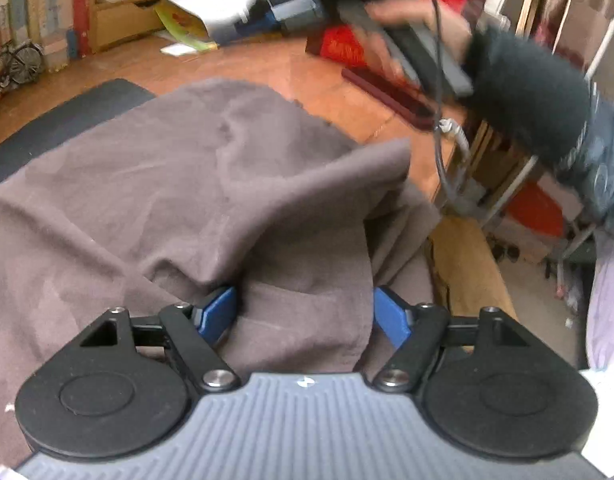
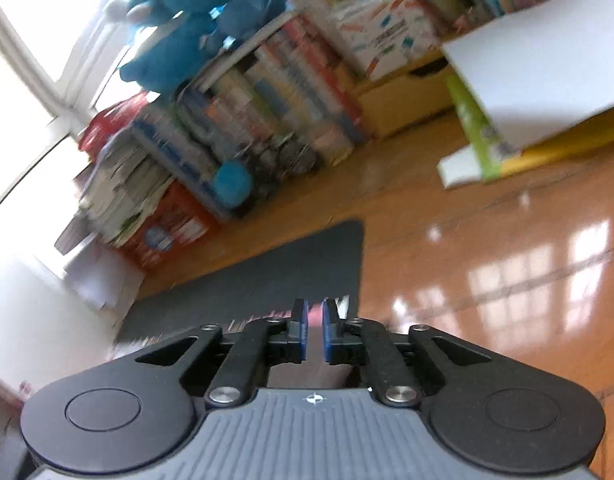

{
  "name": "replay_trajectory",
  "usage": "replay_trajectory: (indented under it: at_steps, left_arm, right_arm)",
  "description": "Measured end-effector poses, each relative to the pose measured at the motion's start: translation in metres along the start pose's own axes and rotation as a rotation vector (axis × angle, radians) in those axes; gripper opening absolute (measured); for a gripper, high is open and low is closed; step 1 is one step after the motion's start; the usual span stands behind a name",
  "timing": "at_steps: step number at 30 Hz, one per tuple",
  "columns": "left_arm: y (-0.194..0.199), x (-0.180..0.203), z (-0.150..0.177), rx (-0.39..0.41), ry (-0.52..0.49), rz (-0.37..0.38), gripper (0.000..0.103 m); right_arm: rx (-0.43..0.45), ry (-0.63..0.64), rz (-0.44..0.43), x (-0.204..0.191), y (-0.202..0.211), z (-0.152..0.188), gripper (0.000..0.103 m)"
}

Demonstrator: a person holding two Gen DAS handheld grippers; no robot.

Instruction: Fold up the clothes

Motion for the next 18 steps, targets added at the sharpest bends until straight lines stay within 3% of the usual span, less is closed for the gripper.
replay_trajectory:
  at_steps: [2,3,4,7,11,18]
  left_arm:
    - [0.014,-0.002,-0.007,0.047,0.011,0.004,0.075]
    - [0.021,-0.004,-0.011,0.071,0.017,0.006,0.075]
    - [0.028,-0.005,-0.015,0.095,0.022,0.007,0.076]
    - [0.024,-0.005,-0.022,0.104,0.035,0.047,0.076]
    - [-0.012,0.013,-0.014,0.018,0.027,0.1,0.076]
    - [-0.033,0.042,0.005,-0.062,-0.016,0.153,0.077]
  right_arm:
    - [-0.015,0.028,-0.036,-0.009,0.017,0.02,0.041]
    - [-0.013,0.035,-0.037,-0.012,0.026,0.029,0.061]
    - [-0.014,0.04,-0.042,-0.015,0.035,0.038,0.068]
    - [-0.027,0.04,-0.048,-0.019,0.056,0.065,0.069]
    - [-0.057,0.027,-0.007,-0.01,0.062,0.093,0.069]
    - [-0.074,0.02,-0.03,-0.01,0.043,0.104,0.069]
Point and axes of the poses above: each gripper's, at about its wrist camera, not at the fingertips, and y roughly against the way its jaws point, x to its right, z to its underside, the point moved 9 cm from there along -y, roughly the way its jaws point, and after that the axes turned 5 degrees about y, right-handed, at the moved point
